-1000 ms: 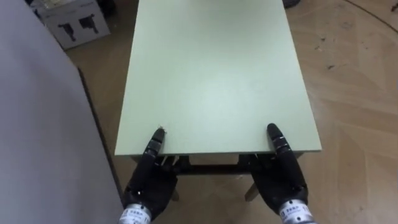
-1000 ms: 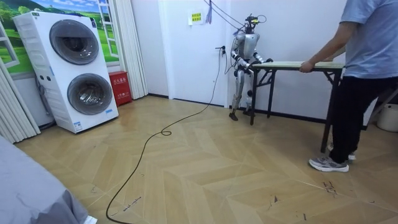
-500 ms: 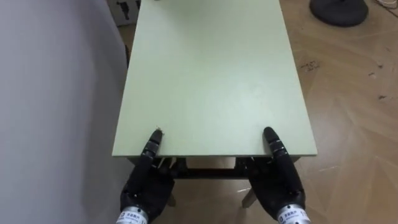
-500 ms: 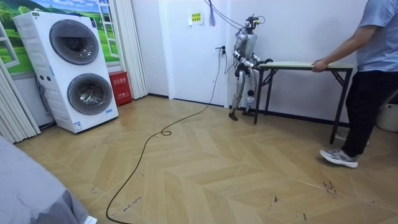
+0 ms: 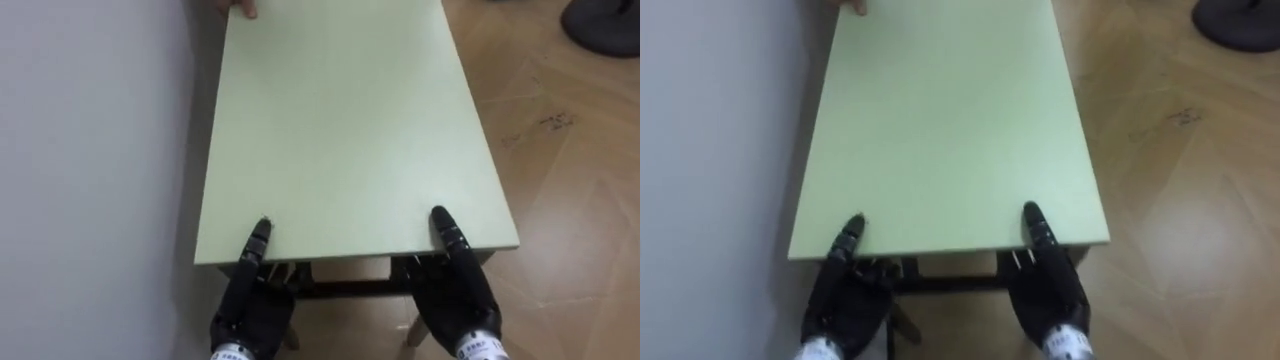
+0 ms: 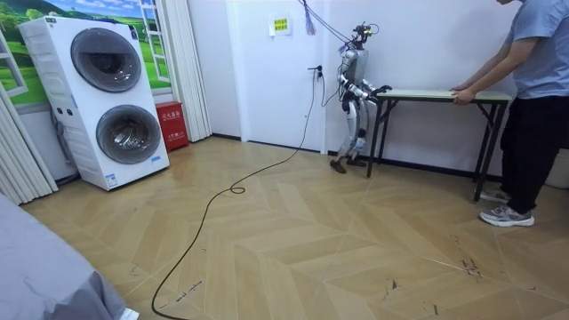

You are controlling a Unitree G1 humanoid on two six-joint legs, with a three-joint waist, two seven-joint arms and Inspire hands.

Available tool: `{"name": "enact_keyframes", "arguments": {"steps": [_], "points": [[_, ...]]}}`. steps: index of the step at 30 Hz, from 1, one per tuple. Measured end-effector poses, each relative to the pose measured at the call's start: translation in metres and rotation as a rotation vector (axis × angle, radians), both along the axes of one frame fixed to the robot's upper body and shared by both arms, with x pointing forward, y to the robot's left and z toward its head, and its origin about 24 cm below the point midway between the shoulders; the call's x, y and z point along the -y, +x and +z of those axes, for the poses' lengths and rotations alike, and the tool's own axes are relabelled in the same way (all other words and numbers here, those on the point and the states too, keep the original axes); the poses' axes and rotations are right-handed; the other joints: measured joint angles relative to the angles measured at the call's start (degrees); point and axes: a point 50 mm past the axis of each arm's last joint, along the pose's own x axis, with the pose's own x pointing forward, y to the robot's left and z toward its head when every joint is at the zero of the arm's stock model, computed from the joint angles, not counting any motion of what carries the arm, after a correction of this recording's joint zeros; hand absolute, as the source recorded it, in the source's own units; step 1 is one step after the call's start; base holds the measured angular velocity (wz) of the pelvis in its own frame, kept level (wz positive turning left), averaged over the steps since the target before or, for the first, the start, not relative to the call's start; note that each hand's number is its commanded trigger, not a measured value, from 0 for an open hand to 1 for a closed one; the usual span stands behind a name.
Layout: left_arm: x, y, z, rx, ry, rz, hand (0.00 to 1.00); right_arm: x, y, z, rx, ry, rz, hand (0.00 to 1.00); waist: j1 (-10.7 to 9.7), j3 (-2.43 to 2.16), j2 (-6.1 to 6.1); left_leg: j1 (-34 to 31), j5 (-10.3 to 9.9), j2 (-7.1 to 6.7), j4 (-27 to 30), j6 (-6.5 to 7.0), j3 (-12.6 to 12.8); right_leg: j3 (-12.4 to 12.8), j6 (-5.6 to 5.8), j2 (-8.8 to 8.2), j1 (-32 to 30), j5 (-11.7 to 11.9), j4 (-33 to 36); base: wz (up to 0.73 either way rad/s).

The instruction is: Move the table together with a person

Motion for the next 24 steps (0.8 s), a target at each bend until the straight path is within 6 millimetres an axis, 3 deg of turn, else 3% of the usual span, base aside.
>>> {"name": "enact_keyframes", "arguments": {"steps": [1, 2, 3, 6, 8, 11, 24], "points": [[-0.002, -0.001, -0.001, -0.008, 0.007, -0.013, 1.00, 0.000, -0.001, -0.001, -0.007, 0.000, 0.005, 1.00, -0.42, 0.08, -0.47, -0.30, -0.93, -0.38, 2.35, -0.81, -0.15, 1.24, 0.43, 0.75, -1.10, 3.17, -5.72, 0.61], [-0.002, -0.001, -0.003, -0.018, 0.006, -0.018, 1.00, 0.000, -0.001, -0.003, -0.015, -0.005, 0.006, 1.00, -1.12, -0.03, -0.26, -0.62, -1.46, -0.34, 3.56, -1.01, -0.29, 1.41, 0.32, 0.97, -1.25, 4.14, -5.20, 0.46], [-0.001, -0.002, -0.005, -0.031, 0.004, -0.028, 1.00, 0.003, -0.002, -0.005, -0.027, -0.010, 0.000, 1.00, -1.34, -0.53, 0.36, -0.77, -1.98, 0.74, 3.84, -1.37, 0.80, 0.29, 0.19, 1.20, -0.93, 3.72, -6.05, 0.26], [-0.003, -0.003, -0.006, -0.036, 0.014, -0.041, 1.00, 0.003, -0.002, -0.007, -0.042, -0.008, 0.008, 1.00, -0.90, -0.15, -0.24, 0.98, -1.29, 1.96, 0.69, -2.15, 1.68, -0.98, -0.56, 2.83, 1.82, 5.24, -10.40, 0.04], [-0.005, -0.004, -0.006, -0.041, 0.022, -0.045, 1.00, 0.002, -0.003, -0.008, -0.056, -0.004, 0.015, 1.00, -0.86, -0.07, -0.41, 2.62, -1.09, 2.27, -1.07, -2.36, 2.00, -0.83, -0.31, 3.75, 3.82, 5.87, -12.94, -0.06], [-0.007, -0.004, -0.006, -0.040, 0.028, -0.044, 1.00, 0.001, -0.003, -0.009, -0.059, -0.001, 0.017, 1.00, 0.50, -0.03, -0.71, 4.81, -1.00, 2.26, -3.66, -2.49, 3.42, 0.86, 0.02, 4.41, 4.89, 6.42, -15.10, -0.24], [-0.012, -0.011, -0.016, -0.046, 0.053, -0.078, 1.00, 0.000, -0.008, -0.016, -0.090, -0.001, 0.019, 1.00, 0.56, -0.03, -1.47, 8.11, -0.93, 2.20, -7.30, -2.81, 4.70, 1.82, 0.39, 5.28, 7.94, 6.96, -18.91, -0.02]]}}
